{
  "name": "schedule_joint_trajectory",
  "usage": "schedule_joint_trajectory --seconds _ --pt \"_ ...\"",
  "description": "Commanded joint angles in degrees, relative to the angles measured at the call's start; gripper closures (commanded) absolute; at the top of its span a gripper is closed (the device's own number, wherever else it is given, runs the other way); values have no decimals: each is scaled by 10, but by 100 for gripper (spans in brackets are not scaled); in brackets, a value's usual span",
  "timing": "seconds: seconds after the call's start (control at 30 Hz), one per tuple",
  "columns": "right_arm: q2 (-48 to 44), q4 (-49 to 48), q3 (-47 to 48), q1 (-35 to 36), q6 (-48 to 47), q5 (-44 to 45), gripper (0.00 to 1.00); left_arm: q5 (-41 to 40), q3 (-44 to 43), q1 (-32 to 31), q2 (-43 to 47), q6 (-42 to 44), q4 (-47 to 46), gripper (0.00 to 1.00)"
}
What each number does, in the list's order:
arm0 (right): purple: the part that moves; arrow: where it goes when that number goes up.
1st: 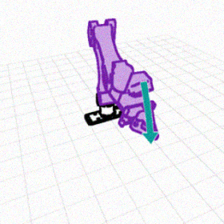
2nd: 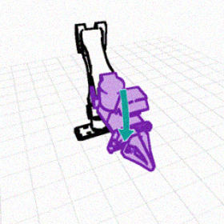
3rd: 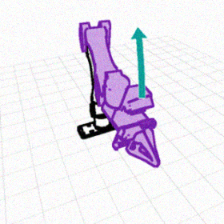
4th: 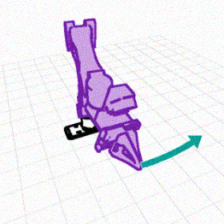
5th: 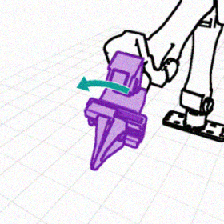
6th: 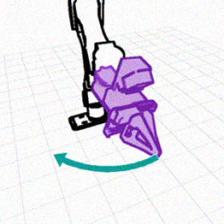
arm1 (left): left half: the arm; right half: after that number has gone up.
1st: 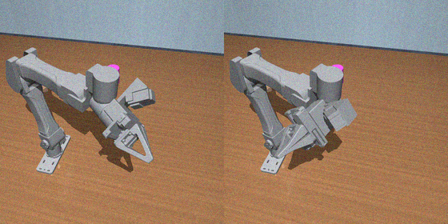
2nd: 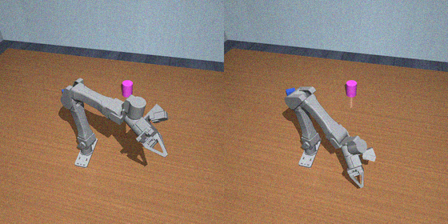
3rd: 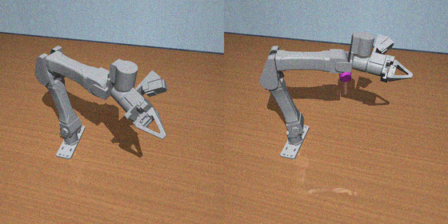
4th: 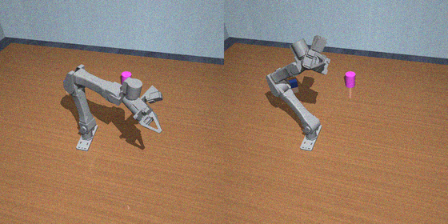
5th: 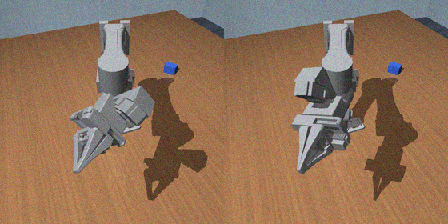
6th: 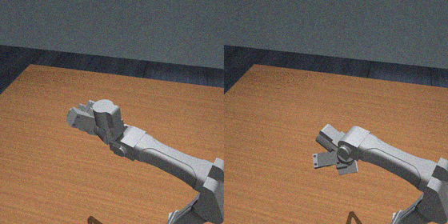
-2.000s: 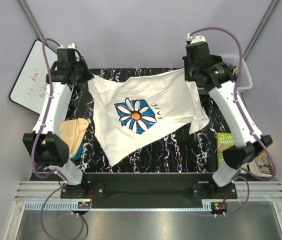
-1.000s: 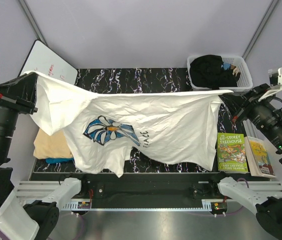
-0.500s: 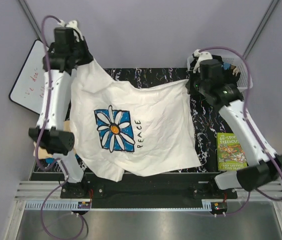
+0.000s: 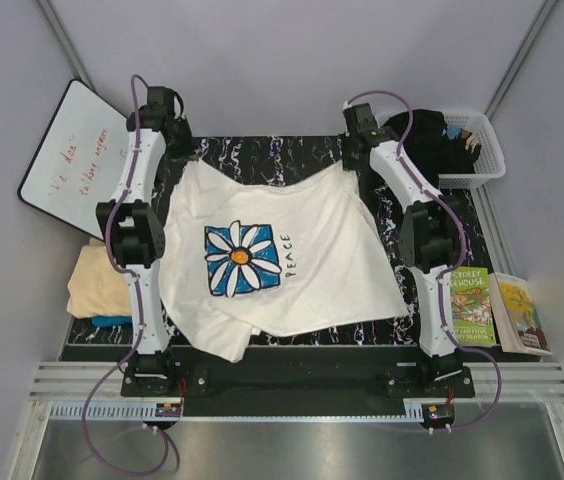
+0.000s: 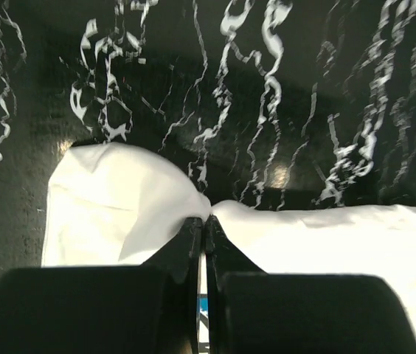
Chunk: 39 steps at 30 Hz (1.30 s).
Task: Fold and stack the t-shirts
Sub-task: Flatten out the tshirt, then fold the flattened tshirt in 1/3 of the way
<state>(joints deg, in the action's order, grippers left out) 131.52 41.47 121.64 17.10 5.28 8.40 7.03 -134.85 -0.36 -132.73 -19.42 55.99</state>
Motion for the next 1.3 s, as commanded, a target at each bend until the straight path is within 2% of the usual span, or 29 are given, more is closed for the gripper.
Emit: schedule_joint_trajectory --seconds 0.0,0.17,0.4,0.5,0.6,0.73,1.0,1.27 --pt "-19 1 116 -8 1 45 100 22 -5 21 94 -18 -55 100" --pt "-3 4 105 -8 10 44 100 38 32 32 78 -18 -56 100" --pt "28 9 102 -8 18 62 100 62 11 30 19 -44 -66 100" --pt "31 9 103 -9 21 58 100 83 33 31 18 -42 -66 100" --pt "23 11 100 -11 22 57 98 82 70 28 47 -28 -66 100" --pt "-14 11 81 -11 19 56 98 84 123 28 132 -28 -68 100" --pt "-84 11 -5 -11 17 43 100 83 217 12 271 -26 -64 100" --pt "-87 9 -55 -11 -3 73 99 63 378 -38 337 -18 7 100"
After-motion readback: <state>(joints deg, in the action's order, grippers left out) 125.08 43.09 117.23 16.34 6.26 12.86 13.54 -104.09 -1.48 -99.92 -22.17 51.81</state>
